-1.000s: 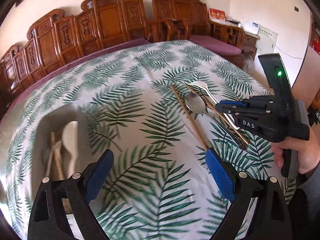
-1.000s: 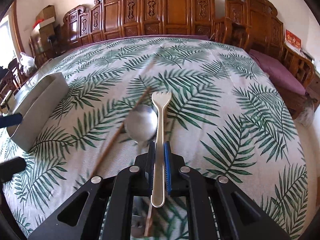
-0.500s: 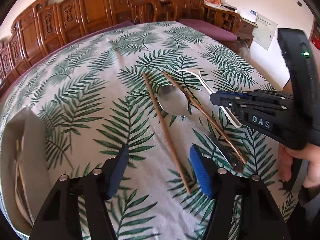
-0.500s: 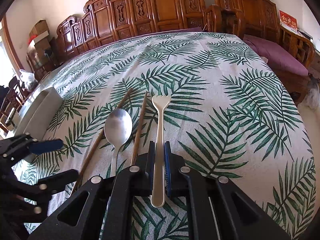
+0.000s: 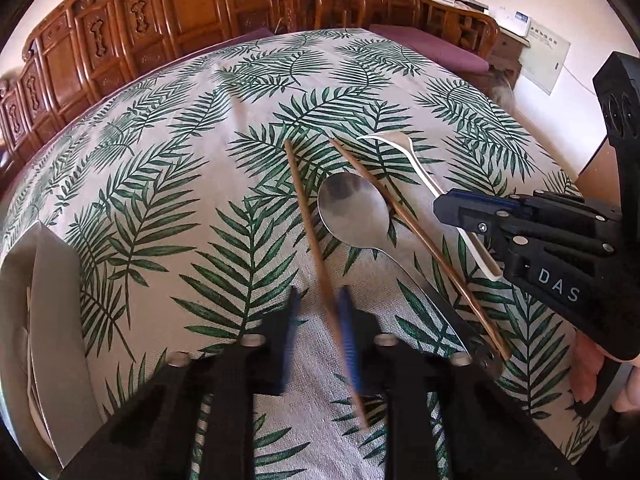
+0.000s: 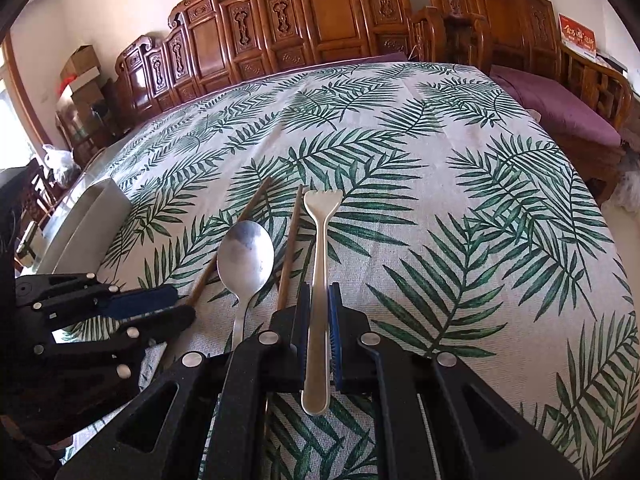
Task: Organize utensils
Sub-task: 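Grasp a wooden chopstick with the left tool while the right tool holds the white fork, then carry the chopstick over the grey tray with the left tool while the right tool holds the white fork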
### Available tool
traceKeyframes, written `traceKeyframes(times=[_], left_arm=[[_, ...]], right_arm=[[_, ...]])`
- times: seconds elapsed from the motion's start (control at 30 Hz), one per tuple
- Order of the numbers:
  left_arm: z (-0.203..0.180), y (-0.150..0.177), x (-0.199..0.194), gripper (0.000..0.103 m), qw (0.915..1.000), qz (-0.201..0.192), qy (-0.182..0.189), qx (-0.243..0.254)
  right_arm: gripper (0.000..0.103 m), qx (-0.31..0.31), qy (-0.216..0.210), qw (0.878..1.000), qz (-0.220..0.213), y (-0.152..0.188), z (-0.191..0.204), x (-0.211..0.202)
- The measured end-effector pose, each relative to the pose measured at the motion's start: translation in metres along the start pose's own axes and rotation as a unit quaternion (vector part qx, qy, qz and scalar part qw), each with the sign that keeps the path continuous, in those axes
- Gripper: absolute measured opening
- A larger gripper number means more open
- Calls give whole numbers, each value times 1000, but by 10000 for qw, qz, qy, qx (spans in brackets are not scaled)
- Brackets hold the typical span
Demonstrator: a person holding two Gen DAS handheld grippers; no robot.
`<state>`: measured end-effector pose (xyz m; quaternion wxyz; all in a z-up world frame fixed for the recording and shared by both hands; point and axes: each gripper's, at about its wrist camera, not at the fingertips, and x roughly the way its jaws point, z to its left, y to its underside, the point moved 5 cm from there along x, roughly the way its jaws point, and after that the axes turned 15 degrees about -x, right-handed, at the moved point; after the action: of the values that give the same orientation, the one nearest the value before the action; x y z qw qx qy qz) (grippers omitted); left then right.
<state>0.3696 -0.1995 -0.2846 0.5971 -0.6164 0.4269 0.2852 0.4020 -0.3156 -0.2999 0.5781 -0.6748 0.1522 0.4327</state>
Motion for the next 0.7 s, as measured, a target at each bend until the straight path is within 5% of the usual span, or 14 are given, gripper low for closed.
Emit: traceKeyframes(times=[0.4, 0.7], left_arm=[[27, 11, -14, 4, 9998, 23, -156, -142], [61, 16, -62, 4, 9992, -298, -52, -259]], right_arm=[[11, -98, 3, 9999, 51, 0, 9, 2], [11, -231, -13, 9997, -123, -8, 35, -12]])
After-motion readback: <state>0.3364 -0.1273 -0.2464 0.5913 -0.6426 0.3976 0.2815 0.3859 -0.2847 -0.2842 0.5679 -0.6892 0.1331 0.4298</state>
